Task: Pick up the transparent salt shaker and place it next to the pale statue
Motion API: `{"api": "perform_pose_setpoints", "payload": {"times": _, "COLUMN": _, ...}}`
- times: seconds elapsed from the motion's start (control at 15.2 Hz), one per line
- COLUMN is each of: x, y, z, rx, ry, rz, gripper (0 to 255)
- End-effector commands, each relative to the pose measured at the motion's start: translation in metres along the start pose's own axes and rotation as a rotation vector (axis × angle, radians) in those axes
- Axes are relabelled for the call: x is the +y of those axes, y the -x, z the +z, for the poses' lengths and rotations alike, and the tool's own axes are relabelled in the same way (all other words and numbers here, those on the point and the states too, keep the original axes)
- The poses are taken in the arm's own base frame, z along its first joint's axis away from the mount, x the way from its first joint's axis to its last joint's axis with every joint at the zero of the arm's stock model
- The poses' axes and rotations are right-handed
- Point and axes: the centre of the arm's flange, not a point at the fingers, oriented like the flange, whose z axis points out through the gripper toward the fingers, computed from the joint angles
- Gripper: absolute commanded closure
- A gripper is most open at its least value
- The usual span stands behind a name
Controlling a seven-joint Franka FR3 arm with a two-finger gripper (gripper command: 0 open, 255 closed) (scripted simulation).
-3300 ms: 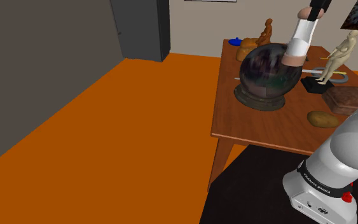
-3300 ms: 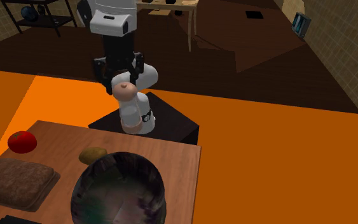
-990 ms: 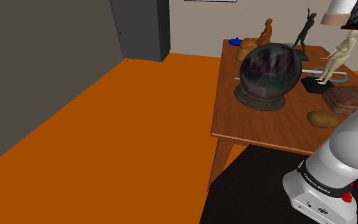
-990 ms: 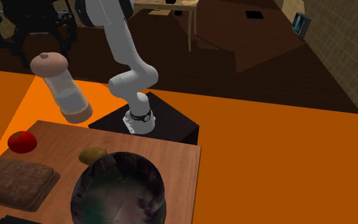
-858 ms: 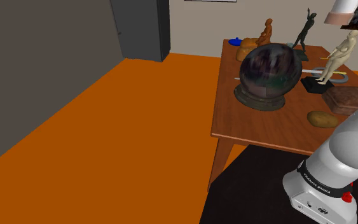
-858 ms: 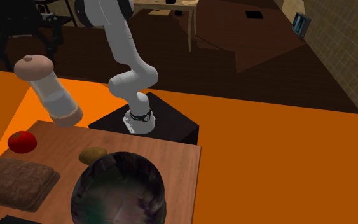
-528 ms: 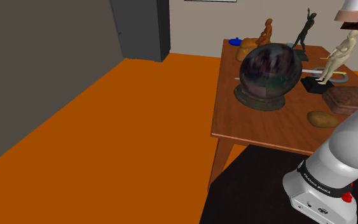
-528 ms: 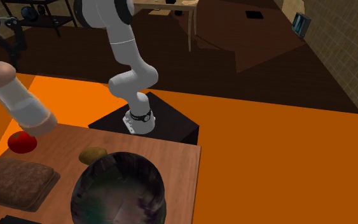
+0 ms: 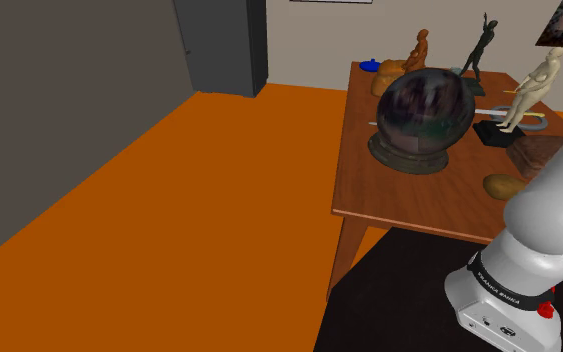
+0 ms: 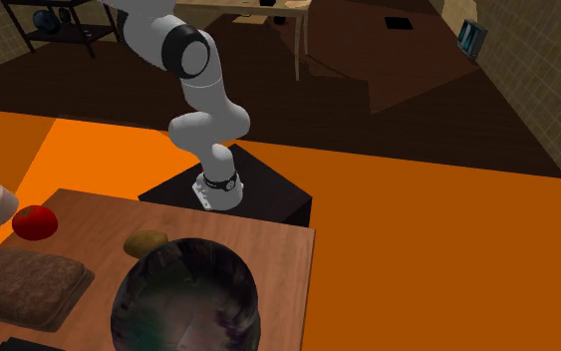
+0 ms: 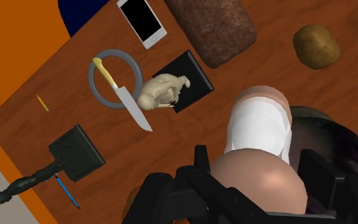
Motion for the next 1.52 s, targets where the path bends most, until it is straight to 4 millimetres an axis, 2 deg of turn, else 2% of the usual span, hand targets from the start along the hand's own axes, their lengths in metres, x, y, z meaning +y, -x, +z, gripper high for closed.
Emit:
{"api": "perform_pose_setpoints", "payload": {"times": 0.0, "x": 0.034, "y": 0.009, "z": 0.008, "rx": 0.006, "ry": -0.001, "rz": -0.01, "gripper": 255}}
{"api": "perform_pose_setpoints", "payload": {"times": 1.45, "x": 0.012, "y": 0.009, "z": 0.122, "rx": 0.006, "ry": -0.001, "rz": -0.01, "gripper": 255}}
